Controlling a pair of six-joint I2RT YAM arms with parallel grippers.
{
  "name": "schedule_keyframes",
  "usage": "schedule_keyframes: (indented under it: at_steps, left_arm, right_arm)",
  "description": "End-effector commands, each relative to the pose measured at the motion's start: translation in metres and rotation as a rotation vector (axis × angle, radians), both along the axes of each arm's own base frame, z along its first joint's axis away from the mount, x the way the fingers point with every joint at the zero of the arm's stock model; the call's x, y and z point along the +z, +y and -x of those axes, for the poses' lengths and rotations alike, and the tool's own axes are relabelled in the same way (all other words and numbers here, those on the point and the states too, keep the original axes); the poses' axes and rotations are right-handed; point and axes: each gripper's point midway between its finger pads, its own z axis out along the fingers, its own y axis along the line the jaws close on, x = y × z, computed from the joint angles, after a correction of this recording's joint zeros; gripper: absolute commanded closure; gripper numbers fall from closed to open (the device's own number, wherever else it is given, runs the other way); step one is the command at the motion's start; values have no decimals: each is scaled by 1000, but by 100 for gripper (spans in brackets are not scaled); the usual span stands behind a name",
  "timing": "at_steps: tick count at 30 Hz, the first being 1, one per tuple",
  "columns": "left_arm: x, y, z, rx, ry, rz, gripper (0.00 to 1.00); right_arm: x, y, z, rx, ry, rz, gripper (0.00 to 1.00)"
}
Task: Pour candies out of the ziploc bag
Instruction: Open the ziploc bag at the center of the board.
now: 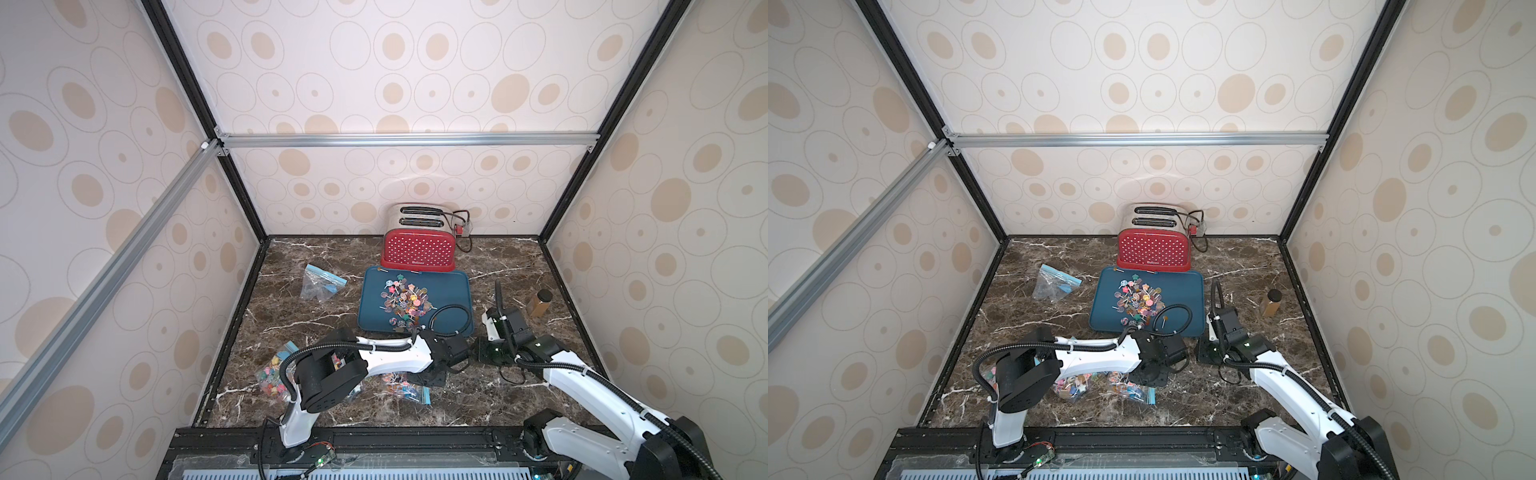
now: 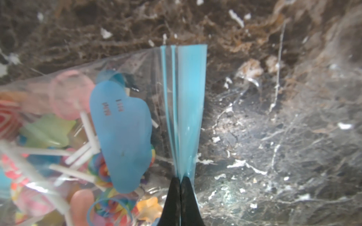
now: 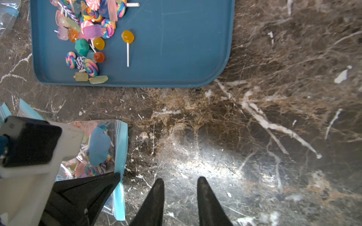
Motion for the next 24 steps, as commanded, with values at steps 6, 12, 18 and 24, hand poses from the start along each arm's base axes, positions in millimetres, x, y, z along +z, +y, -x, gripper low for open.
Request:
schedule_keyframes:
  at_steps: [6, 12, 18, 24]
  left_arm:
    - [19, 0, -3, -41, -55, 20, 100]
    - [26, -12, -3, -69, -62, 147, 100]
    - [27, -20, -4, -73, -64, 285, 100]
    - [20, -24, -7, -75, -51, 405, 100]
  right_arm:
    - [-5, 17, 8, 75, 34, -82, 65]
    - [-7, 46, 10, 162, 64, -226, 62]
    - [-11, 71, 14, 232, 99, -369, 63]
    - [-18, 77, 19, 266, 121, -395, 64]
